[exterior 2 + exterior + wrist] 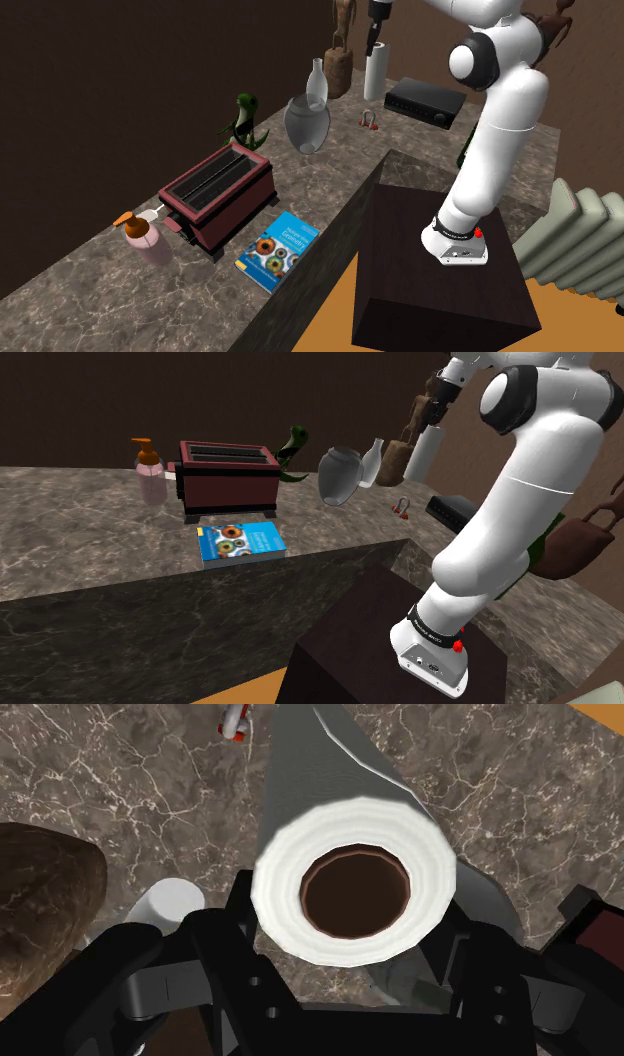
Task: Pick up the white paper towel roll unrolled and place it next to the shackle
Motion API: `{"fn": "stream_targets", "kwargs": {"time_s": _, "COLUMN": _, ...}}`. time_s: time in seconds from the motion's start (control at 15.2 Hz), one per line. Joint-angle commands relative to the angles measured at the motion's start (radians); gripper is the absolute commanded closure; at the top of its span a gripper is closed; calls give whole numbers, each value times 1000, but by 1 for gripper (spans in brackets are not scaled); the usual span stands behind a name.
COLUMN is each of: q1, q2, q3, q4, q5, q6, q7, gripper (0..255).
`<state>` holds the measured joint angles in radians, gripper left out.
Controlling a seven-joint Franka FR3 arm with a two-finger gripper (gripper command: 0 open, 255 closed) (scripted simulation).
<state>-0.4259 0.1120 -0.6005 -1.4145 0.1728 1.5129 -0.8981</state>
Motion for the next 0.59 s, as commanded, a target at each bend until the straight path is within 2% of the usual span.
{"fn": "stream_targets", "kwargs": {"time_s": 0.0, "q1": -47, "q2": 65, "q3": -25, "q4": 62, "q5": 40, "q6": -17, "q7": -65, "gripper": 255}}
{"fn": "stream_targets", "kwargs": {"time_s": 0.26, "q1": -158, "q2": 203, "q3": -52, "q4": 204, "q5": 127, "q6": -59, "q7": -170, "gripper": 255}}
{"fn": "stream_targets", "kwargs": {"time_s": 0.53, "q1": -307, "q2": 365, "q3": -50, "q4": 407, "q5": 222, "q6": -129, "q7": -250, "gripper": 255}}
